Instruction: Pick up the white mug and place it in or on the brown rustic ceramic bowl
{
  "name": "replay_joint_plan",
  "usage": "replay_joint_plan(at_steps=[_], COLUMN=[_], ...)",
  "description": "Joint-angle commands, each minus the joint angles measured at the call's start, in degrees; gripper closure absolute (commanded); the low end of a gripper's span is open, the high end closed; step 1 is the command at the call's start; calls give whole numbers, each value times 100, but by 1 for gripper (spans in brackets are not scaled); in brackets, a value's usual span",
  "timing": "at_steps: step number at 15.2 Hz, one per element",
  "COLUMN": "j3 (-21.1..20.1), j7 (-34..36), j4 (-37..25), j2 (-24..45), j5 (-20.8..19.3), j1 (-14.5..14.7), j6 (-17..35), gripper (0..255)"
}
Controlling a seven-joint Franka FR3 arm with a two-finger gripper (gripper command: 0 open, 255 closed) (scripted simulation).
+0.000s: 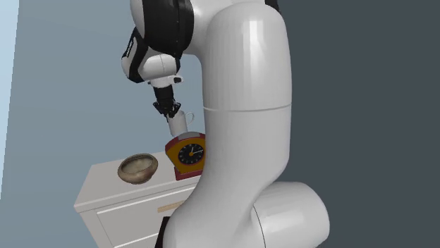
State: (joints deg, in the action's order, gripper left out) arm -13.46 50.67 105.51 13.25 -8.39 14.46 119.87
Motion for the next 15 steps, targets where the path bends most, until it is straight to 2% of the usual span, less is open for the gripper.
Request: replay_joint_plan(at_steps=[1,12,15], j3=[-93,-584,-568], j7=[267,1734,1772], j4=[44,-558,-424], j2=[-40,307,382], j5=[-22,-256,-297], j1=[156,1115,1121], j6=[-19,-445,-244], gripper=[255,255,255])
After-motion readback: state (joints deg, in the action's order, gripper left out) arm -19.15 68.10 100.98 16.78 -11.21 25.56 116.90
